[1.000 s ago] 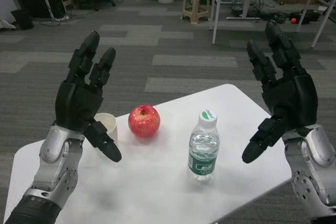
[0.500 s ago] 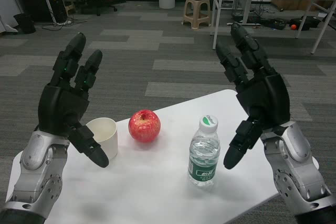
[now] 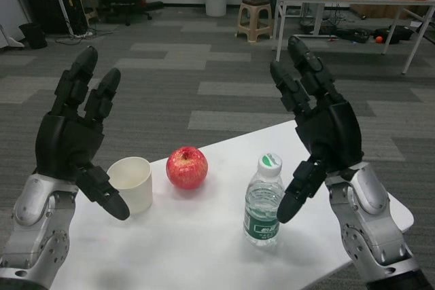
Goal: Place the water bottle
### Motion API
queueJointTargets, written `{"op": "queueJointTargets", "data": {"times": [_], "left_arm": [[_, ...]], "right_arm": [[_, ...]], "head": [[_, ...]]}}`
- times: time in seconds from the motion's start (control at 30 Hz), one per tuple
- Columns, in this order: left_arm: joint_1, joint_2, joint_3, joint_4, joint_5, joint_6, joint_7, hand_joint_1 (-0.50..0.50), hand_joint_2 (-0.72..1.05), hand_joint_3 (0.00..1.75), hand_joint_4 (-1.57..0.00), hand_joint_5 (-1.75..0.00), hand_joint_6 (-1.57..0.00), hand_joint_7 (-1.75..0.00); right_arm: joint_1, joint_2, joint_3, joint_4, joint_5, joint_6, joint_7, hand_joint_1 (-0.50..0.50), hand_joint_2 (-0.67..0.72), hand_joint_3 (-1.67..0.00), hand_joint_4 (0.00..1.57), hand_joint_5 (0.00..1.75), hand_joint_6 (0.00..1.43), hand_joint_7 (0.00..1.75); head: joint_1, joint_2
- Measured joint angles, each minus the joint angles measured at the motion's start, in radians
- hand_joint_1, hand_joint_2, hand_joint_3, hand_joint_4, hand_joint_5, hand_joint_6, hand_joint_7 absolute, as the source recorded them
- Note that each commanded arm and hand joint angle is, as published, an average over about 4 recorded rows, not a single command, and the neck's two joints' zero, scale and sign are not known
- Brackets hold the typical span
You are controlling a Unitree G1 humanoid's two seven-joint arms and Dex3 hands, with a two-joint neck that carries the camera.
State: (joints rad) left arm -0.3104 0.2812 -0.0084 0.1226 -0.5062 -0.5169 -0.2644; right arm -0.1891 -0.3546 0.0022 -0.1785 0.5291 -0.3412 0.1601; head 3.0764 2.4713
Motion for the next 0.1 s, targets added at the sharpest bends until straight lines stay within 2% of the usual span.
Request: {"op": "queueJointTargets", "data": {"times": [0.1], "left_arm": [[0.0, 0.014, 0.001, 0.0, -0.021, 0.0, -0.002, -0.5, -0.72, 0.09, 0.0, -0.21, 0.0, -0.14]], "right_arm": [[-0.004, 0.032, -0.001, 0.01, -0.02, 0.007, 0.0, -0.46, 0.66, 0.0, 0.0, 0.0, 0.0, 0.0]], "head": [[0.013, -0.002]]}}
